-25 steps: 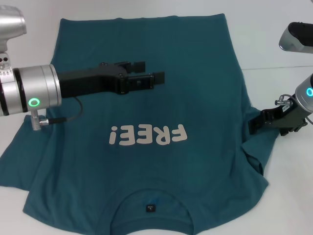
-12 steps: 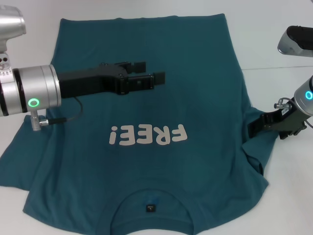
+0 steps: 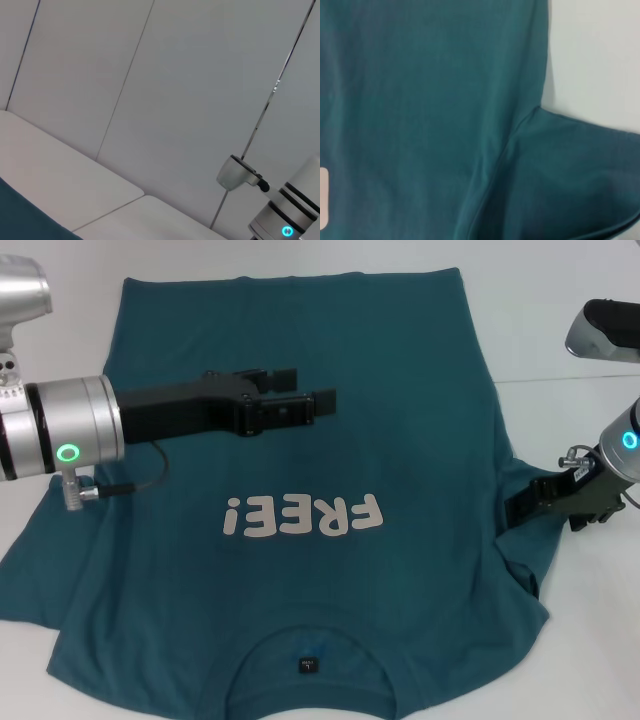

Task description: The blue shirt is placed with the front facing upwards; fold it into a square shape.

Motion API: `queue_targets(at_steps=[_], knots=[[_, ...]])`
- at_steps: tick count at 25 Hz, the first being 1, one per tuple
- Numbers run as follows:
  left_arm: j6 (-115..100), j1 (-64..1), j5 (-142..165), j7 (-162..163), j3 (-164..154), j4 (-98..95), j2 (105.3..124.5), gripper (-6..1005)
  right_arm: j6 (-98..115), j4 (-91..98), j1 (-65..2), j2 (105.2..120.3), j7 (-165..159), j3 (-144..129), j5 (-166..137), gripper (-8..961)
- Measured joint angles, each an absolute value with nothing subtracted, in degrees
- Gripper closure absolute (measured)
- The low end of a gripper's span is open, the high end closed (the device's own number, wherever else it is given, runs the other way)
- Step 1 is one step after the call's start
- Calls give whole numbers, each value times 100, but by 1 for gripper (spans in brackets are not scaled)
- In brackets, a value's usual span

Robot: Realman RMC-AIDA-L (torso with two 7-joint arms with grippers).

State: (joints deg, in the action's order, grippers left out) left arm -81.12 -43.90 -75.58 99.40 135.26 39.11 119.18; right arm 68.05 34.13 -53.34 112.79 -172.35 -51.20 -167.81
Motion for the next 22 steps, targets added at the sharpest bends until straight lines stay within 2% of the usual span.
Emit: queue_targets(at_steps=[10,15,22], knots=[[-8112,-4368,-7600,9941,13526,3911,11935,154,6826,3410,-5335,11294,-17235,-5110,-16778,101],[-8112,-4368,-7603,9940,13526,3911,11936,153,6851,3410,-5335,11283,-17239,-5065,-16787,324],[-8112,-4373,-7609,9936,13526,3911,11935,153,6834,3410,-5323,11275,-17241,-5044,-16771,388]])
